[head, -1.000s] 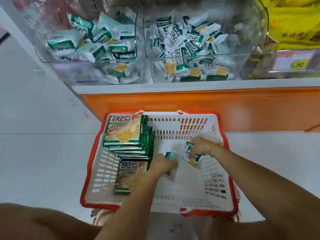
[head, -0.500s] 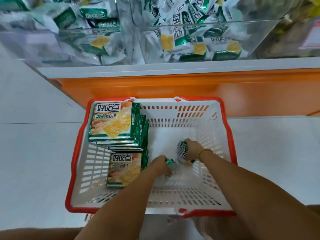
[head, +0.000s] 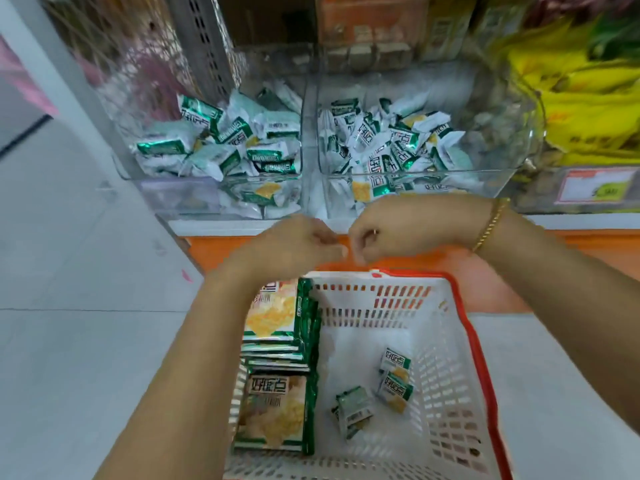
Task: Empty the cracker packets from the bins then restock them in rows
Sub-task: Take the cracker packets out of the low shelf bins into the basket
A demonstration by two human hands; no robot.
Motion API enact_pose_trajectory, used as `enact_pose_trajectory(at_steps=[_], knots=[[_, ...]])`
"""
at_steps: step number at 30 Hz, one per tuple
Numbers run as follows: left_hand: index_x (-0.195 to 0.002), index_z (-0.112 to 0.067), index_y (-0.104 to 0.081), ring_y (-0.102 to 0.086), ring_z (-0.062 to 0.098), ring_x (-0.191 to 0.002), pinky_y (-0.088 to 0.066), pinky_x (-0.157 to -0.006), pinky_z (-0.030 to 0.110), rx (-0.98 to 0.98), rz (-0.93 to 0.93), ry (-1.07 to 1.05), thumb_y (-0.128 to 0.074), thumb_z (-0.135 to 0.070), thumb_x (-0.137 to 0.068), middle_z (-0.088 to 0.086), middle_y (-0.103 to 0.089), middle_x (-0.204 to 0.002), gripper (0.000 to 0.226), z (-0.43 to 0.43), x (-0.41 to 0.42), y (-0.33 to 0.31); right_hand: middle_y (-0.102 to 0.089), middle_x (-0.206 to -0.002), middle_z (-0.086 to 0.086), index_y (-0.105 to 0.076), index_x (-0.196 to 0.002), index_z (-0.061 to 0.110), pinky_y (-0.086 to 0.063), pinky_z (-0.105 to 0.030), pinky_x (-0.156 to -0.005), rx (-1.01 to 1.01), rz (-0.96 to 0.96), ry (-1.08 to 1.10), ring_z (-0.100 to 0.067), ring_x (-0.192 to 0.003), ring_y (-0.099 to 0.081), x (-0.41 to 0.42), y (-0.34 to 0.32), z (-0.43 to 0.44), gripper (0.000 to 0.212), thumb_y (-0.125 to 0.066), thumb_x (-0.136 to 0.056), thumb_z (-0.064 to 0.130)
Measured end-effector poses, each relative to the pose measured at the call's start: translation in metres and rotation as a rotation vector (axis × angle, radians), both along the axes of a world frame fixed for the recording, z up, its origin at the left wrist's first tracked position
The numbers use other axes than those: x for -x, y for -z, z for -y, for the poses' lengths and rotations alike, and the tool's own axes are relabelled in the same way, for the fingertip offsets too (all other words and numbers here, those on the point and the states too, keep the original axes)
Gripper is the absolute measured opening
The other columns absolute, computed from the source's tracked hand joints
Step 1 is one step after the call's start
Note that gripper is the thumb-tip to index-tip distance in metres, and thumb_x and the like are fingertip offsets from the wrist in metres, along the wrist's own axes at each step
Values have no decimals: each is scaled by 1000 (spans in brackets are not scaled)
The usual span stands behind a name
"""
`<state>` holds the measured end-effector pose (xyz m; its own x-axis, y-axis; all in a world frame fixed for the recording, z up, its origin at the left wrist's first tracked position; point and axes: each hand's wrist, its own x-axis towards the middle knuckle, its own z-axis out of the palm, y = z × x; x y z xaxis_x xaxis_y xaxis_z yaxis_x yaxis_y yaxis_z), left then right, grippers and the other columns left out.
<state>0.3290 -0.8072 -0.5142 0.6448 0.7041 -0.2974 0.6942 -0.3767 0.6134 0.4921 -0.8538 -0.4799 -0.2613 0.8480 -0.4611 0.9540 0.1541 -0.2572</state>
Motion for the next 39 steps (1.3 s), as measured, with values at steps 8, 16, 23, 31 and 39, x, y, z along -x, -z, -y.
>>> enact_pose_trajectory(at_steps=[8,16,23,31,39], knots=[[-95,-16,-67,-64,25,-92,-46,-71,26,-432,174,-295,-67,-29,-86,2,-67,-90,16,-72,34,-89,-55,-132,-8,-51,-134,14,-39,-24,-80,-419,5,396,-22,-112,-53,-45,-59,-63,63,-72,-81,41],[-137,-8,-46,-49,31,-123,-39,-100,38,-436,-290,-333,-69,-53,-77,14,-51,-137,78,-112,52,-67,-41,-147,-11,-27,-147,5,-49,-37,-95,-62,42,570,-25,-108,-63,-60,-14,-87,104,-74,-70,59],[-151,-17,-11,-8,46,-141,-20,-113,57,-436,-443,-401,-79,-56,-65,23,-5,-155,117,-142,72,-56,-39,-141,-11,-22,-148,8,-55,-37,-89,15,-70,642,-25,-104,-57,-65,-6,-90,124,-84,-50,52],[-150,-28,-15,-27,44,-136,-31,-109,55,-424,-258,-387,-81,-38,-69,22,-18,-152,105,-155,90,-43,-59,-102,-10,-43,-132,2,-56,-28,-59,-22,-182,687,-16,-68,-57,-70,-10,-93,81,-84,-69,33],[-152,-30,-9,-14,46,-141,-24,-112,55,-410,-219,-389,-84,-46,-63,24,-11,-154,117,-165,82,-40,-60,-80,-2,-45,-130,9,-41,-27,-57,-130,-178,649,-11,-67,-58,-67,-9,-89,78,-82,-70,41]])
